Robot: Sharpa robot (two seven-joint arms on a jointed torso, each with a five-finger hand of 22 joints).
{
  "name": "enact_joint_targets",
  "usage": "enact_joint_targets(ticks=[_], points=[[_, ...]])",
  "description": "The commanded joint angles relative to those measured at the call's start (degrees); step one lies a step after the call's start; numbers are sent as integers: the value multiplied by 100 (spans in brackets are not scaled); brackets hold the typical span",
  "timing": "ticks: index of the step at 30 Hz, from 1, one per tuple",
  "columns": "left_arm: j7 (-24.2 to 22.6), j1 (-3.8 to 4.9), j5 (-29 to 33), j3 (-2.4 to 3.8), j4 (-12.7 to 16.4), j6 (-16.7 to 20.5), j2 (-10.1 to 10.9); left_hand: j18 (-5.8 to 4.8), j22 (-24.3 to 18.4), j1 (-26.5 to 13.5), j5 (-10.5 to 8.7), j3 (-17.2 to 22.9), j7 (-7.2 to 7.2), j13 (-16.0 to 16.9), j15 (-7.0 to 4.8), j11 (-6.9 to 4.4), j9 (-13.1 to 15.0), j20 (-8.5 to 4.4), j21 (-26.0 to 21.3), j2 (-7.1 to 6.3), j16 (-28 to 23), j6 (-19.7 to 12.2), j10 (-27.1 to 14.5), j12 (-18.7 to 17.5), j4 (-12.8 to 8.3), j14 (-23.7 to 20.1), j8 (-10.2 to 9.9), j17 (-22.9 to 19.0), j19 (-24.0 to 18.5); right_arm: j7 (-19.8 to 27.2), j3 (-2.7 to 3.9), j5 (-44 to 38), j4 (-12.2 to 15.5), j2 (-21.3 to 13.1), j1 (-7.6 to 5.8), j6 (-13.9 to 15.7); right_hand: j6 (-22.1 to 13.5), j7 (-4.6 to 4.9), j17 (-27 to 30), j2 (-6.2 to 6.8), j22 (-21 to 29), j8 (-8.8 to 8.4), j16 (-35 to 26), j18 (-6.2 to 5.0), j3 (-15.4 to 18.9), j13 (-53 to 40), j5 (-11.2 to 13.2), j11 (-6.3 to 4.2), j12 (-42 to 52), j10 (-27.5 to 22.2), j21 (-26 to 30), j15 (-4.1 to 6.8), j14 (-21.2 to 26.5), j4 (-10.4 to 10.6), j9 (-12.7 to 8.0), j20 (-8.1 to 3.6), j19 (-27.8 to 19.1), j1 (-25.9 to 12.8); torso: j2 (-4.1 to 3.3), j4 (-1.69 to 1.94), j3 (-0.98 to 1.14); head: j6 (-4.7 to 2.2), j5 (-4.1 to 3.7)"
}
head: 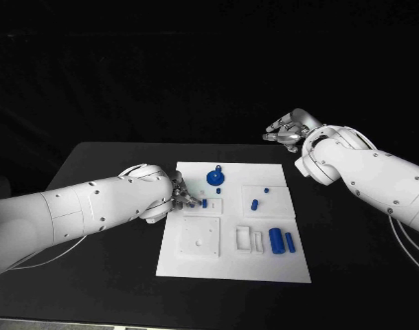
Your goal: Assemble the parts on the task board
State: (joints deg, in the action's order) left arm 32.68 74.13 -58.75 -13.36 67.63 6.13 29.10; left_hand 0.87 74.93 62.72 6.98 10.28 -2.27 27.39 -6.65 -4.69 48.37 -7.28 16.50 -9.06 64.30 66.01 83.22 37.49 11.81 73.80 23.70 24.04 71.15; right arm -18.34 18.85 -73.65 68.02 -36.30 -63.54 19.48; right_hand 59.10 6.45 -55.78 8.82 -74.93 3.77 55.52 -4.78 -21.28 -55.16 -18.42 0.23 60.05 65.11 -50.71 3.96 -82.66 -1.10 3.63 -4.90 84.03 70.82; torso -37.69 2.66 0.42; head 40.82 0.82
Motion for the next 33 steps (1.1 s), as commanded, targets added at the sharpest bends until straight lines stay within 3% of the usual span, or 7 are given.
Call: enact_joint_targets(ticks=[1,4,6,12,26,30,33], points=[[30,-2,3,1,-5,-58,5,-87,105,7,-38,-13,36,-6,11,28,6,17,-21,-70,-4,-6,-35,21,43,-8,21,-7,24,20,1,-51,5,0,3,-13,-31,18,5,2,-623,-23,-21,-54,-8,9,-16,4,-27,-28,34,-1,0,25,-3,-8,234,-18,2,5,3,4,-7],[39,1,3,2,6,-74,38,-87,103,-6,-130,-107,44,-6,16,35,11,21,-30,-128,-6,-16,-50,23,75,-23,24,-10,11,21,1,-47,4,-5,3,-5,-32,18,8,3,-623,-23,-25,-55,0,10,-11,4,-28,-28,38,-1,1,32,-3,-8,234,-31,5,5,1,8,-17],[39,4,9,4,23,-76,64,-87,105,28,139,-676,48,-5,23,35,8,26,-35,-110,-4,-31,-65,27,167,-39,17,-11,2,22,1,-45,3,-9,3,2,-32,18,8,3,-623,-23,-25,-55,0,10,-11,4,-28,-28,38,-1,1,32,-3,-8,234,-31,3,5,-2,8,-20],[21,23,73,10,116,-84,121,-87,101,-75,-282,-1708,85,-12,34,60,-44,33,-64,-299,-18,-111,-122,22,491,-80,-45,-27,-22,24,1,-41,2,-14,3,10,-40,19,16,9,-621,-23,-34,-56,19,19,-17,5,-37,-35,46,-2,2,42,-3,-7,233,-44,4,2,-5,4,-24],[-33,35,279,79,298,28,292,-87,100,-308,-375,-1844,116,-27,33,70,-118,23,-98,-316,-48,-199,-181,-14,505,-122,-128,-52,-34,27,1,-40,-10,-24,16,6,-53,19,25,11,-616,-22,-44,-58,74,30,-42,7,-46,-43,69,-4,1,67,-2,-5,232,-57,5,8,-4,-18,-45],[-89,52,342,143,347,111,375,-87,95,-83,417,-1597,123,-32,40,74,-167,31,-113,16,-60,-210,-199,-10,467,-120,-165,-70,-27,28,1,-39,-9,-29,20,1,-53,19,25,11,-616,-22,-44,-58,74,30,-42,7,-46,-43,69,-4,1,67,-2,-5,232,-57,8,11,-2,-16,-52],[-206,83,455,213,402,194,454,-87,74,144,1304,-1728,145,-80,66,100,-227,56,-194,567,-150,-256,-263,-79,-4,-163,-230,-130,-63,29,1,-39,-9,-34,24,1,-49,18,29,7,-618,-23,-49,-58,79,28,-55,5,-42,-41,67,-3,2,73,-3,-6,234,-54,7,9,-5,-24,-59]])
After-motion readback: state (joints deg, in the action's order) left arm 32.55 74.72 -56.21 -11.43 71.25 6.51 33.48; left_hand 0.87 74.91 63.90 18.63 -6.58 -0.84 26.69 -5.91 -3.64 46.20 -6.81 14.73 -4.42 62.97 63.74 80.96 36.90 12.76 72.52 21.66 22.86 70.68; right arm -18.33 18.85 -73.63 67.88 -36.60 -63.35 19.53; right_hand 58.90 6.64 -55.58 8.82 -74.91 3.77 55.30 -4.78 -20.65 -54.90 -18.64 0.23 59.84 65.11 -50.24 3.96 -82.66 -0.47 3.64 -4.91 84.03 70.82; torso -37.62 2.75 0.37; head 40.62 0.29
